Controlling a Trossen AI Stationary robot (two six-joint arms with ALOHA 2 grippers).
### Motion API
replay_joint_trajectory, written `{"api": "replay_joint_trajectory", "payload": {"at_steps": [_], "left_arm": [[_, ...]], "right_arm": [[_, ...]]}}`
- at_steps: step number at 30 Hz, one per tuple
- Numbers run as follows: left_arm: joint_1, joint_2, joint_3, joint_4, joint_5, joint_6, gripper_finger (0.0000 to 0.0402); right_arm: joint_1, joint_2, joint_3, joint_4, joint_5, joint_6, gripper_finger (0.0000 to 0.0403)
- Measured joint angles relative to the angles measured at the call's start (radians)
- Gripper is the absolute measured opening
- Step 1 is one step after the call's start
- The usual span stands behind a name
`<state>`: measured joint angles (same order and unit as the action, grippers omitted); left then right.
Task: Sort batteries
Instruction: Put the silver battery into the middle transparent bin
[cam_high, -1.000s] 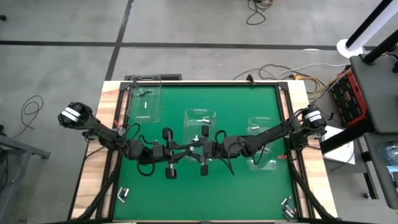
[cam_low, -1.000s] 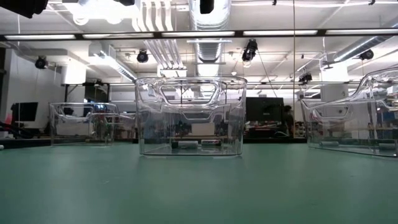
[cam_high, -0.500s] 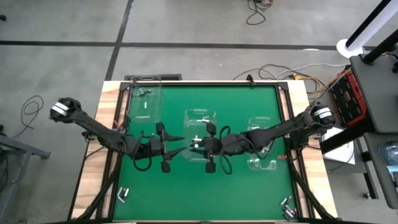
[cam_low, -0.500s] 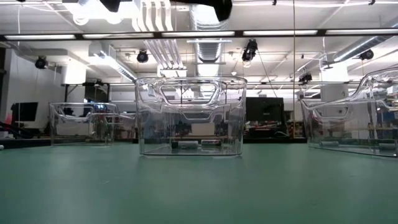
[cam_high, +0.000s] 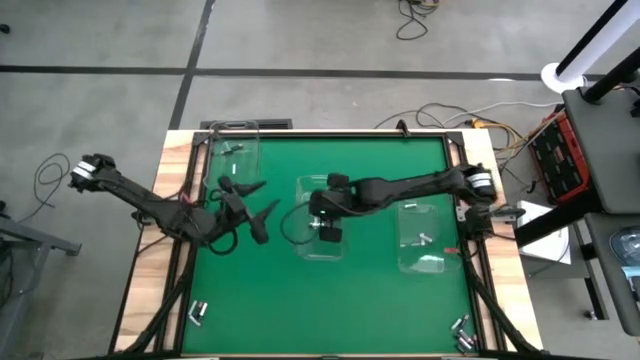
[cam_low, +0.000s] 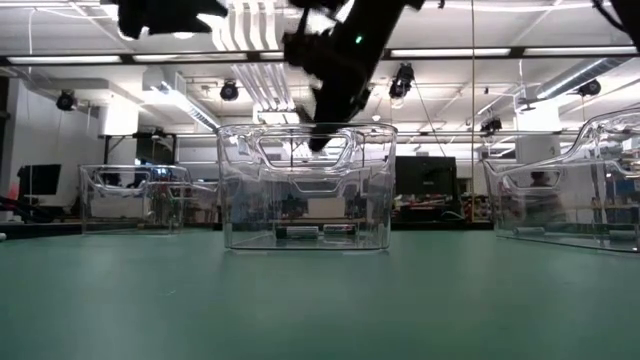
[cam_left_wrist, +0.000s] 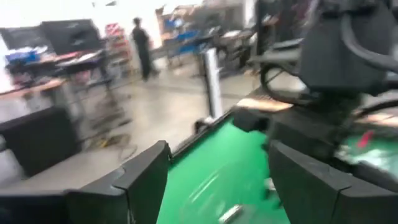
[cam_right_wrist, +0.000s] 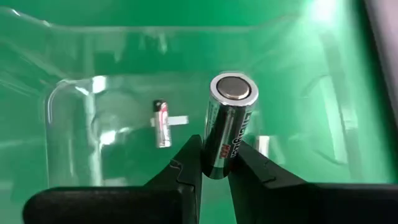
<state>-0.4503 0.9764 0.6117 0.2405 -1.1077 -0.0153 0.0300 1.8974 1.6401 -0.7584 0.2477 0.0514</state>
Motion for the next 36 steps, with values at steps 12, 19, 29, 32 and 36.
{"api": "replay_joint_trajectory", "payload": {"at_steps": [12,19,29,32,36], "left_arm": [[0.002,-0.123,-0.009,-0.614,0.045,-0.449,0.0256],[0.0,-0.115,-0.03,-0.617,0.107,-0.468,0.0256],[-0.005,-0.114,-0.046,-0.616,0.132,-0.52,0.0256],[-0.005,-0.114,-0.048,-0.616,0.132,-0.522,0.0256],[-0.005,-0.114,-0.045,-0.615,0.131,-0.522,0.0256]], "right_arm": [[-0.046,0.278,0.168,-0.12,-0.099,-0.044,0.0044],[-0.055,0.364,0.254,-0.289,-0.105,-0.054,0.0048],[-0.046,0.386,0.318,-0.39,-0.234,-0.09,0.0049],[-0.043,0.359,0.317,-0.395,-0.257,-0.08,0.005],[-0.043,0.345,0.319,-0.376,-0.29,-0.075,0.0052]]}}
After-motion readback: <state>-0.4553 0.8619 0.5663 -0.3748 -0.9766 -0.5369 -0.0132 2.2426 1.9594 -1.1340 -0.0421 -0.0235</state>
